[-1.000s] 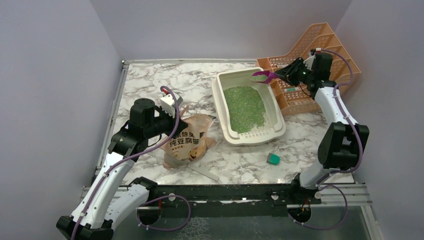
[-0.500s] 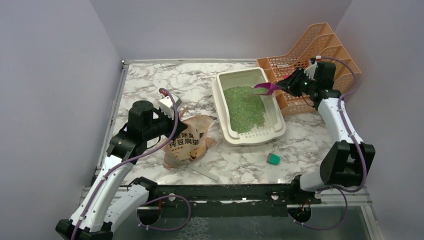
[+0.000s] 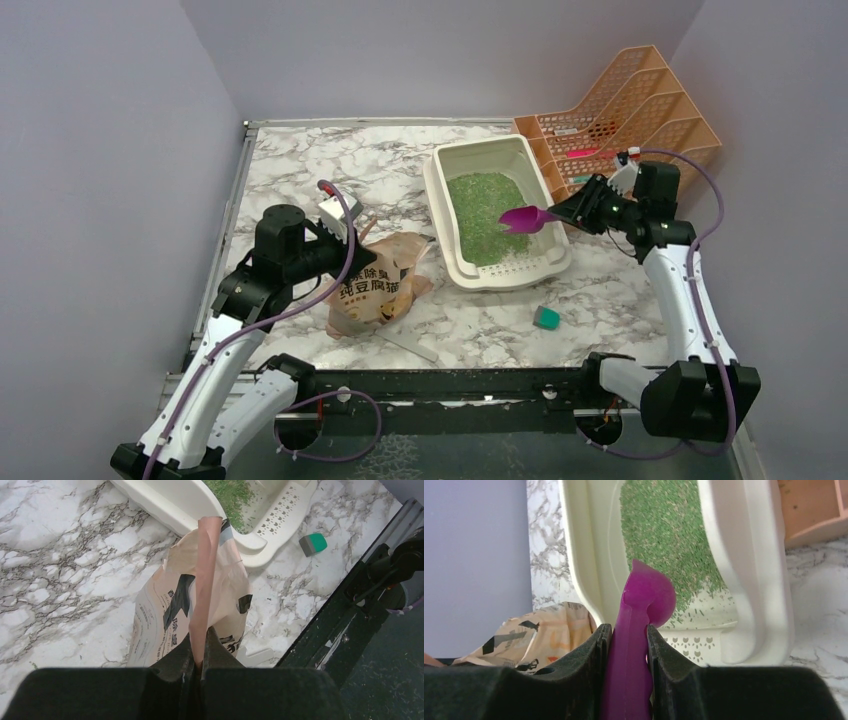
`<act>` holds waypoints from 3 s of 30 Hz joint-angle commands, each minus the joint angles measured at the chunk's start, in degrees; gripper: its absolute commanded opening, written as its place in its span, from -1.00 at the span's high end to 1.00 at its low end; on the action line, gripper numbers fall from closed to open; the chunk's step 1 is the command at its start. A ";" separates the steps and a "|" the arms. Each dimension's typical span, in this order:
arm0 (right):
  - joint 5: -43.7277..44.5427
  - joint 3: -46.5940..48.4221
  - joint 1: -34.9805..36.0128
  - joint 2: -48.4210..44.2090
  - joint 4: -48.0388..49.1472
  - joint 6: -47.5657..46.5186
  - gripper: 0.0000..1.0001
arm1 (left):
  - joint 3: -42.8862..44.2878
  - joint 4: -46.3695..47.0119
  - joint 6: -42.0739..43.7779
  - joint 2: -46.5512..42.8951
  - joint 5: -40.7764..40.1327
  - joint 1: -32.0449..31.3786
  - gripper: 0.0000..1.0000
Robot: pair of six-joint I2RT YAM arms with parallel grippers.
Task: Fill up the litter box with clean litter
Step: Pour the cat litter into the litter box, then adjust the cat litter in the litter box.
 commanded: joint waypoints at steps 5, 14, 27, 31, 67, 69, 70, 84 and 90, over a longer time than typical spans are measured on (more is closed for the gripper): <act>0.57 13.26 -0.40 2.00 -3.29 -6.83 0.99 | 0.74 4.22 -0.04 -1.23 3.81 -0.11 1.00; 0.07 19.52 2.72 9.57 -3.97 -10.58 0.99 | 0.06 6.26 -0.58 -0.78 4.59 -0.11 1.00; 27.82 21.69 23.49 21.00 5.35 -20.13 0.99 | 0.01 8.37 -0.75 0.68 5.45 -0.11 1.00; 31.14 20.93 25.75 25.48 16.03 -21.31 0.99 | 0.25 9.31 -1.85 -0.07 4.72 -0.11 1.00; 32.18 22.59 28.21 26.27 13.39 -23.79 0.99 | -1.37 9.28 -5.04 -3.38 3.60 -0.11 1.00; 30.72 21.66 28.26 26.53 12.70 -22.17 0.99 | -1.21 9.29 -4.96 -3.17 3.69 -0.11 1.00; 31.41 21.30 28.25 26.76 12.28 -21.82 0.99 | -1.08 9.30 -4.95 -3.04 3.69 -0.11 1.00; 48.35 21.95 28.23 29.05 5.30 -24.96 0.99 | -0.63 9.27 -4.75 -2.89 3.96 -0.11 1.00; 49.34 18.53 28.21 24.80 3.90 -25.76 0.99 | -1.11 9.28 -4.51 -2.72 4.22 -0.11 1.00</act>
